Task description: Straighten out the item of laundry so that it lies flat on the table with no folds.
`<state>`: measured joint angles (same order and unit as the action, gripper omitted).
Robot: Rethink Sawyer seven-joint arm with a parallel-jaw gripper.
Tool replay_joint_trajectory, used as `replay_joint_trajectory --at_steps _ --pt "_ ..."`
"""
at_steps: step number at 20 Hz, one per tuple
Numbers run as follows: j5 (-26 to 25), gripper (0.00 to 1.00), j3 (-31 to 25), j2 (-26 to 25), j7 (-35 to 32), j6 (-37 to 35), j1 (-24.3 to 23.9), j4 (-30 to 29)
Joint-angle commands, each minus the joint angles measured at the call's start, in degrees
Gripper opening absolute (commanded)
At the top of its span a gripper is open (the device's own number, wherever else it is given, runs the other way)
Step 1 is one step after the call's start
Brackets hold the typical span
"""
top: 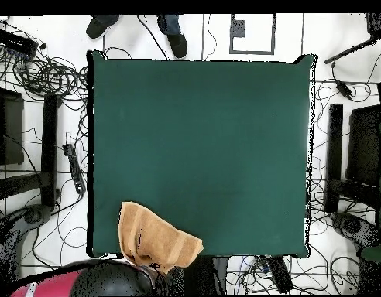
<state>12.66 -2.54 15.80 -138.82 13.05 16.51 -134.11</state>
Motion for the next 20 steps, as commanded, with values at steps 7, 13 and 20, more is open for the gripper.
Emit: replay_joint_trajectory --at_steps 7,13,20 --pt "1.7 0.00 1.9 1.2 -2.3 -7.0 0.8 14.4" --pt "1.1 0.00 1.8 0.8 -3.3 -6.2 0.8 14.4" --pt "0.8 0.00 2.3 1.0 -3.3 -6.6 1.1 14.1"
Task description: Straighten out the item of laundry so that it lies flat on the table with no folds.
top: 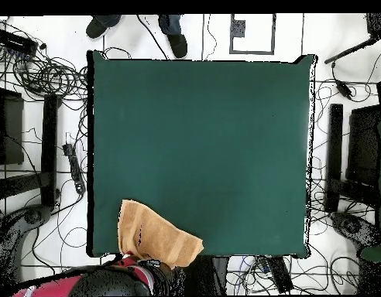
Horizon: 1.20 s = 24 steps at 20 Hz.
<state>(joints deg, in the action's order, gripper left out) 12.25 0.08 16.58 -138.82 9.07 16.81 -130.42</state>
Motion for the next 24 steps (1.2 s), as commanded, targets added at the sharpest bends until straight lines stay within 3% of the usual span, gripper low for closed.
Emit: replay_joint_trajectory --at_steps 1,2,3,18,24 --pt "1.5 0.00 0.2 0.2 -3.2 -2.7 1.4 10.5" --pt "1.7 0.00 0.7 0.2 -3.2 -2.8 2.0 10.7" --pt "2.0 1.00 1.3 0.2 -3.2 -2.9 2.6 10.9" --pt "-1.4 1.00 -2.0 -0.5 -2.7 -3.9 -1.7 11.2" --pt "-2.3 1.00 -1.7 3.6 -2.6 -6.6 -2.3 9.4"
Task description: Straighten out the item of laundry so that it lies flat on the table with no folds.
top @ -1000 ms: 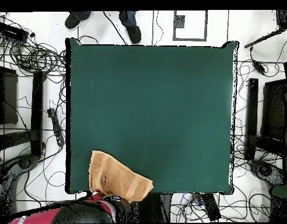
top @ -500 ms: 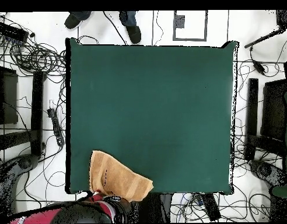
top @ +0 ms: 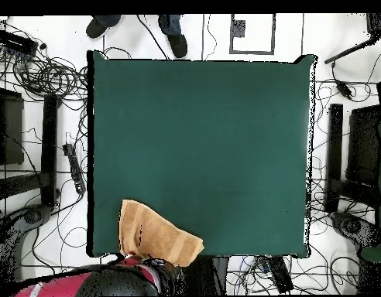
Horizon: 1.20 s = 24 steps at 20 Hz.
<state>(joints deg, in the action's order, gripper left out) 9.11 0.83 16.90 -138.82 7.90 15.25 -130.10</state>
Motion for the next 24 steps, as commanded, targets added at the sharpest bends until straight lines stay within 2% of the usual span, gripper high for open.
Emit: replay_joint_trajectory --at_steps 1,12,24 --pt "0.5 1.00 -2.2 4.3 -2.4 -6.1 -0.8 8.9" --pt "-2.2 1.00 -3.3 11.7 -1.5 -16.1 -4.9 8.7" --pt "-5.0 1.00 -4.2 10.3 -1.0 -18.7 -8.4 11.8"
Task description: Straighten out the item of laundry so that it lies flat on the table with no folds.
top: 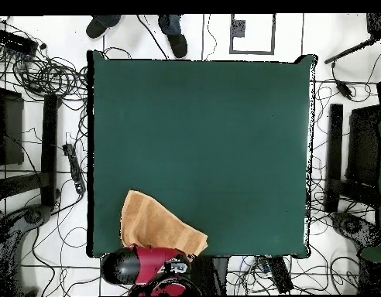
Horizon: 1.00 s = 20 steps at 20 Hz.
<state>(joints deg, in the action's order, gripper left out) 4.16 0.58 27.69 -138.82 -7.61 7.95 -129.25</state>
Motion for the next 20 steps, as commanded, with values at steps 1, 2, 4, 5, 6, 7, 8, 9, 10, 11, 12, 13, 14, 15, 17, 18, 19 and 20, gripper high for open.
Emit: replay_joint_trajectory --at_steps 1,2,4,5,6,7,8,9,10,11,12,13,14,15,17,18,19,20 --pt "-0.2 1.00 -4.0 -0.6 -0.8 -3.8 -1.3 11.3" --pt "-0.3 1.00 -4.1 -0.6 -0.7 -4.4 -1.6 11.7" --pt "-0.5 1.00 -4.3 -0.7 -0.6 -5.5 -1.9 12.3" --pt "-0.6 1.00 -4.2 -0.7 -0.7 -5.9 -1.8 12.6" --pt "-0.6 1.00 -4.3 -0.7 -0.8 -6.2 -1.8 12.8" --pt "-0.7 1.00 -4.2 -0.8 -0.8 -6.5 -1.9 13.2" --pt "-0.8 1.00 -4.3 -0.9 -0.8 -6.8 -2.0 13.5" --pt "-0.9 1.00 -4.3 -1.1 -0.8 -7.0 -2.0 13.8" --pt "-1.0 1.00 -4.3 -1.2 -0.7 -7.1 -2.1 14.0" --pt "-1.1 1.00 -4.3 -1.3 -0.8 -7.1 -2.1 14.1" --pt "-1.2 1.00 -4.3 -1.4 -0.8 -7.0 -2.1 14.2" --pt "-1.3 1.00 -4.2 -1.5 -0.9 -7.0 -2.1 14.4" --pt "-1.4 1.00 -4.2 -1.6 -0.9 -6.9 -2.1 14.5" --pt "-1.4 1.00 -4.2 -1.6 -1.1 -6.8 -2.1 14.5" --pt "-1.5 1.00 -4.2 -1.8 -1.4 -6.6 -2.1 14.5" --pt "-1.5 1.00 -4.3 -1.9 -1.5 -6.3 -2.1 14.5" --pt "-1.5 1.00 -4.3 -1.8 -1.7 -6.3 -2.1 14.5" --pt "-1.3 1.00 -4.4 -1.5 -1.9 -6.5 -2.1 14.3"
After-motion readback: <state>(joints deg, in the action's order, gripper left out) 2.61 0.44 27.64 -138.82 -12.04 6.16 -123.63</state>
